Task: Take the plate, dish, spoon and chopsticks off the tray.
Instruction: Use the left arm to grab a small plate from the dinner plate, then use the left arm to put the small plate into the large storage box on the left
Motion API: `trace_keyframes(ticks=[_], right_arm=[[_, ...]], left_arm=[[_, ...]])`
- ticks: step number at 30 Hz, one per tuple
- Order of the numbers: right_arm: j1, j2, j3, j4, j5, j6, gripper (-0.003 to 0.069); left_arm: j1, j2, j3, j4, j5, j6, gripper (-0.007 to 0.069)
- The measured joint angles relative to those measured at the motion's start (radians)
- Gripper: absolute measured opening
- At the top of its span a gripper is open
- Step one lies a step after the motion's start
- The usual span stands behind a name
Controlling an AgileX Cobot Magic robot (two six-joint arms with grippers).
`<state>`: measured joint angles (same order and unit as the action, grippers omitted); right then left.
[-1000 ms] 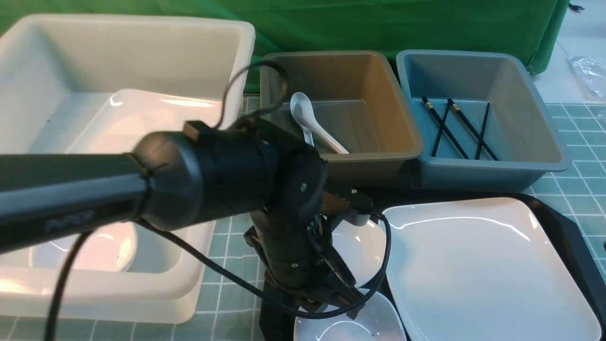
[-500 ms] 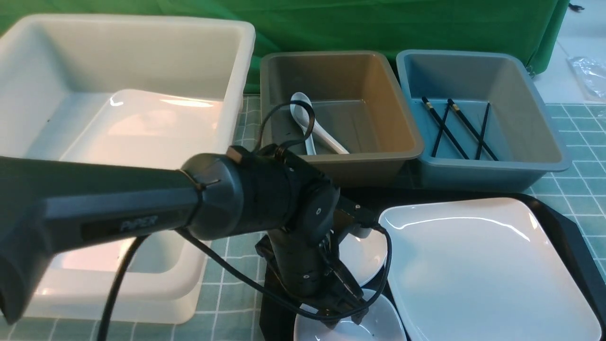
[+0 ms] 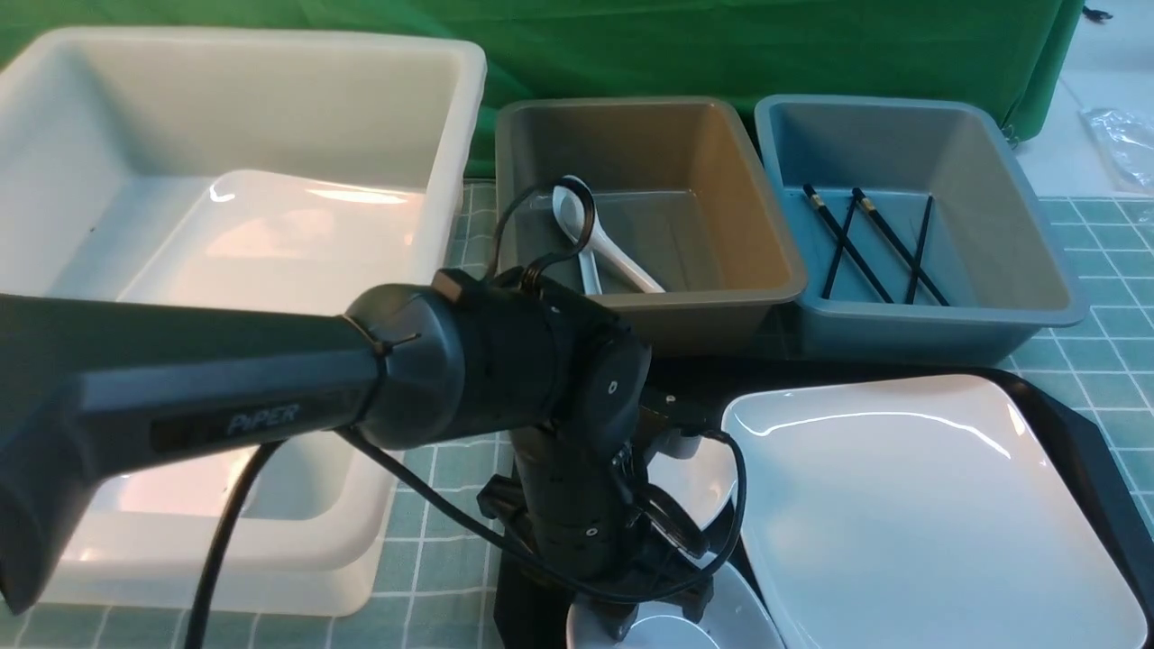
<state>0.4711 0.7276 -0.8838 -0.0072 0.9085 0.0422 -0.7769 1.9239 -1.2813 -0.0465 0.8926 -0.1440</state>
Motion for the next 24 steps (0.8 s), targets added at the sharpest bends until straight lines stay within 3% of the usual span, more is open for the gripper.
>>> trace_keyframes(ticks=[2,6,9,19,24], right_arm=[[0.000,0.000,0.000,0.000,-0.006,-0.001,0.0019],[0.000,0.000,0.000,0.000,-0.019,-0.002,0.0019],[0.000,0.000,0.000,0.000,-0.025,-0.003,0.0019],[0.000,0.000,0.000,0.000,-0.027,-0.004,0.0019],[0.000,0.000,0.000,0.000,-0.029,-0.004,0.0019]], left_arm=[[0.000,-0.017,0.000,0.001,0.015,-0.008,0.0174],[0.000,-0.099,0.001,0.014,0.060,-0.020,0.0062],[0.000,-0.152,0.006,0.025,0.088,-0.020,0.0031],[0.021,-0.368,0.011,0.011,0.113,-0.020,0.0019],[0.152,-0.504,0.011,-0.011,0.101,-0.020,0.0019]])
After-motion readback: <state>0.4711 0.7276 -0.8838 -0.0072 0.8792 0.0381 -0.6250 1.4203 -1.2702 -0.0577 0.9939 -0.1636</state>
